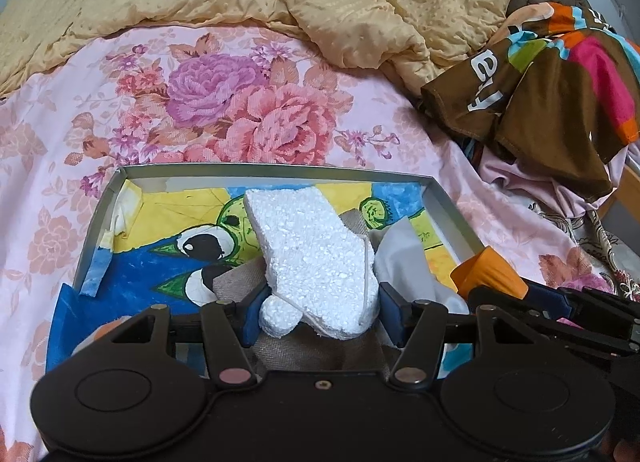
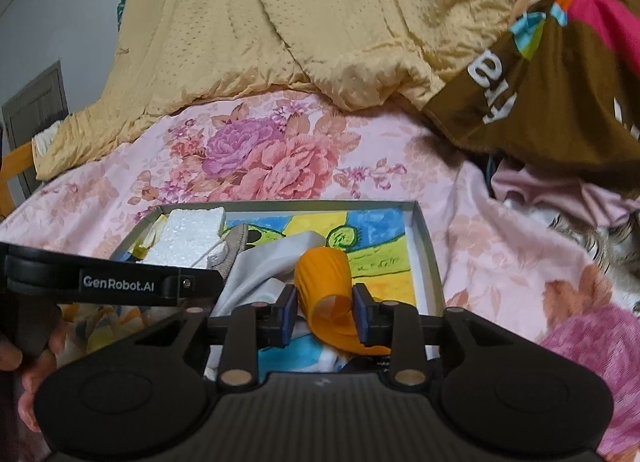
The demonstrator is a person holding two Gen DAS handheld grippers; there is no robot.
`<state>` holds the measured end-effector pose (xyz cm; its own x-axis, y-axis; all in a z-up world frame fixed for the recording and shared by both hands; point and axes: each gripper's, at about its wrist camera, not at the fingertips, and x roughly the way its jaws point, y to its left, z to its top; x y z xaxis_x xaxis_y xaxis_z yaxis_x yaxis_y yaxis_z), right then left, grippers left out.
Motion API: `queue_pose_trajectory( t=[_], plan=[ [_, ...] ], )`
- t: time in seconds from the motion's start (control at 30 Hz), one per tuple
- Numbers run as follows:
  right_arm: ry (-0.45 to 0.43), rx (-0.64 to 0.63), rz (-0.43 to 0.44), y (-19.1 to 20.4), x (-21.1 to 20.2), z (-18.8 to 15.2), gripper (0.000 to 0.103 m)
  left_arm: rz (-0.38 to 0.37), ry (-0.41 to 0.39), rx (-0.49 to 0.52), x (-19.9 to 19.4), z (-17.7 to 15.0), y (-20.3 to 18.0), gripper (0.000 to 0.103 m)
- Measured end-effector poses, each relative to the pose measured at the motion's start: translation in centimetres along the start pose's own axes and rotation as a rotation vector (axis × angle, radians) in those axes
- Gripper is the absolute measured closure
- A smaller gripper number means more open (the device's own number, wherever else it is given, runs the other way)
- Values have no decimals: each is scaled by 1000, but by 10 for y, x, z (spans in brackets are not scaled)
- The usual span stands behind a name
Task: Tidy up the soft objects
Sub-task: 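Carry the white foam and orange sleeve with both tools over the painted tray, then open the left tool dropping the foam while the right tool releases the orange sleeve into the tray, then move both open tools back toward the remaining items on the bed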
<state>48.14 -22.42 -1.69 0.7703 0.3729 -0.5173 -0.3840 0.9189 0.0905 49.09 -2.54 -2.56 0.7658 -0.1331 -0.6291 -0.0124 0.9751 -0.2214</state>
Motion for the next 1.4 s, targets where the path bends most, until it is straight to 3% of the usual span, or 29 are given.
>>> queue_pose_trajectory(
  t=[0.5, 1.0, 1.4],
  plan=[
    [26, 74, 46, -10, 0, -2, 48, 42, -15, -22, -16, -6, 8, 20],
    [-83, 60, -4, 10, -52, 1, 21, 94, -141, -42, -86, -17, 14, 1],
    [-143, -27, -2, 51, -109, -10, 11, 105, -180, -58, -154, -44, 21, 1]
  ],
)
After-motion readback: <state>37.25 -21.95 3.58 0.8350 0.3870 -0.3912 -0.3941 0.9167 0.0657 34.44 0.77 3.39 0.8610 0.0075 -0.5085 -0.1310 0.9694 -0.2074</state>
